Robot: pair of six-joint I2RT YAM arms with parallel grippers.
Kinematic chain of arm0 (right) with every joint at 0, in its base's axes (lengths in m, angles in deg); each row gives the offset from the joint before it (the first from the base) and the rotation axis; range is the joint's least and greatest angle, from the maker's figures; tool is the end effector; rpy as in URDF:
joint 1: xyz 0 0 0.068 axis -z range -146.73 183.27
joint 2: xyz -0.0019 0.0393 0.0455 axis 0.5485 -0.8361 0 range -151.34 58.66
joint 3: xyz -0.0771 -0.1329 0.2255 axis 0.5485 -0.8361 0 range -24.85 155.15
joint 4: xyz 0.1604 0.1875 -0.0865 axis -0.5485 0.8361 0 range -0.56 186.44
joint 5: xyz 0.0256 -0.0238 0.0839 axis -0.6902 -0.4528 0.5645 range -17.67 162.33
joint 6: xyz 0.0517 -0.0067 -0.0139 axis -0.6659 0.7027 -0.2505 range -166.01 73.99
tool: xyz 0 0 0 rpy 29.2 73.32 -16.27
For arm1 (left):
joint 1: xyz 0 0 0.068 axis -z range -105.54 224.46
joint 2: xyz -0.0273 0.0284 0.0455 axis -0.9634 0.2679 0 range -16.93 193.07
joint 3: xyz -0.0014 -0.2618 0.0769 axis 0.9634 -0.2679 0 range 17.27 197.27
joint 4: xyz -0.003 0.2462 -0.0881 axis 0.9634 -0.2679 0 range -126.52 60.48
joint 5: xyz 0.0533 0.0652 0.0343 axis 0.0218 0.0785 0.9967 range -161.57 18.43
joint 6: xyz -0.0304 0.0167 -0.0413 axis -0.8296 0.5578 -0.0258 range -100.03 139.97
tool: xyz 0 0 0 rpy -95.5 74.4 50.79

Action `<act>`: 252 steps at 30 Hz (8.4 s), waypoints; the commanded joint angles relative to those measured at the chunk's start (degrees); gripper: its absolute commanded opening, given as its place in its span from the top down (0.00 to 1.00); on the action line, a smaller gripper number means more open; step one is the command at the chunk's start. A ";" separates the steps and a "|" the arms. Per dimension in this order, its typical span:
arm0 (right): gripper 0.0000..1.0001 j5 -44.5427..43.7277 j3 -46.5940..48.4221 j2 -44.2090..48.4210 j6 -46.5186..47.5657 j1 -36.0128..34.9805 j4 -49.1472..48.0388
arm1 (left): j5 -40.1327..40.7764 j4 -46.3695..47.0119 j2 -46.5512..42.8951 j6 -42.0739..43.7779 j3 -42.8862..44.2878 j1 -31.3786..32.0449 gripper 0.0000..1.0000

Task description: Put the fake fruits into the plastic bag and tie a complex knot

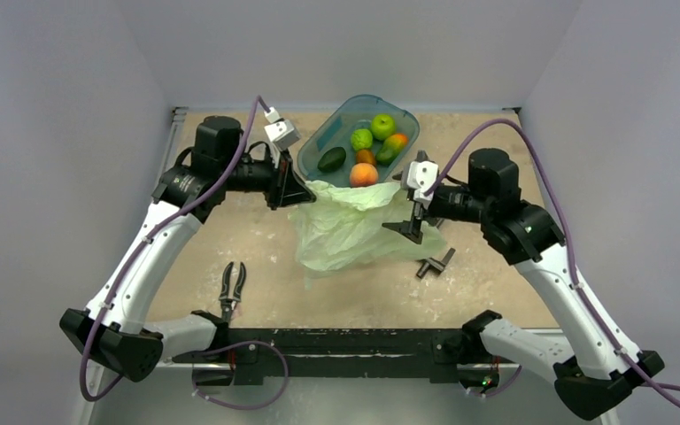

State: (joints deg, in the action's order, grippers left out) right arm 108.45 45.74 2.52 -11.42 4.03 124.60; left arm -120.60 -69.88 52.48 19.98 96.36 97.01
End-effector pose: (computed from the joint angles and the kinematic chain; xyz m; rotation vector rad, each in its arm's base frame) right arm 0.1566 0.1117 0.4156 -1.3319 1.3499 0.5429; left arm 0.2136 -0.1177 0.4113 0.9130 1.8851 -1.1323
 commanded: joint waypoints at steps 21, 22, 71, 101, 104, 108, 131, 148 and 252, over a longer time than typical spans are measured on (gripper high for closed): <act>0.36 -14.07 -3.58 -8.83 0.70 -14.09 -11.46 | -8.03 2.61 2.05 -1.45 6.12 4.17 1.00; 0.49 -13.32 -4.40 -8.29 0.74 -14.10 -11.17 | -8.60 2.77 2.03 -1.64 6.76 4.10 1.00; 1.00 11.36 -6.36 3.91 -13.94 13.90 -6.74 | -16.79 -2.85 -9.41 8.06 -4.64 -25.41 1.00; 1.00 24.57 -4.71 -9.28 -58.43 19.01 -25.57 | 11.57 30.81 -21.54 19.85 -30.83 -2.67 0.00; 1.00 24.69 -4.87 -8.87 -57.94 18.99 -24.03 | 23.77 36.15 -17.97 23.86 -31.12 4.10 0.00; 1.00 26.87 -5.17 -7.99 -58.85 18.95 -24.29 | 29.33 42.49 -14.09 26.54 -32.01 8.05 0.02; 0.03 16.25 15.12 -20.63 -20.51 31.94 10.31 | 1.58 -11.14 -13.91 38.59 -12.41 13.86 1.00; 0.01 -0.68 25.02 -26.36 -7.80 33.88 21.95 | 20.35 -20.69 -9.30 67.77 -4.79 16.76 1.00; 0.01 -1.69 8.80 -7.76 -18.20 25.63 18.39 | 0.39 37.66 11.26 -44.71 -22.78 -3.05 1.00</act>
State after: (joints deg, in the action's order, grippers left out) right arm 106.24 51.95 -7.25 -35.31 29.56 132.69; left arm -123.01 -40.16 63.06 -15.91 73.45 93.99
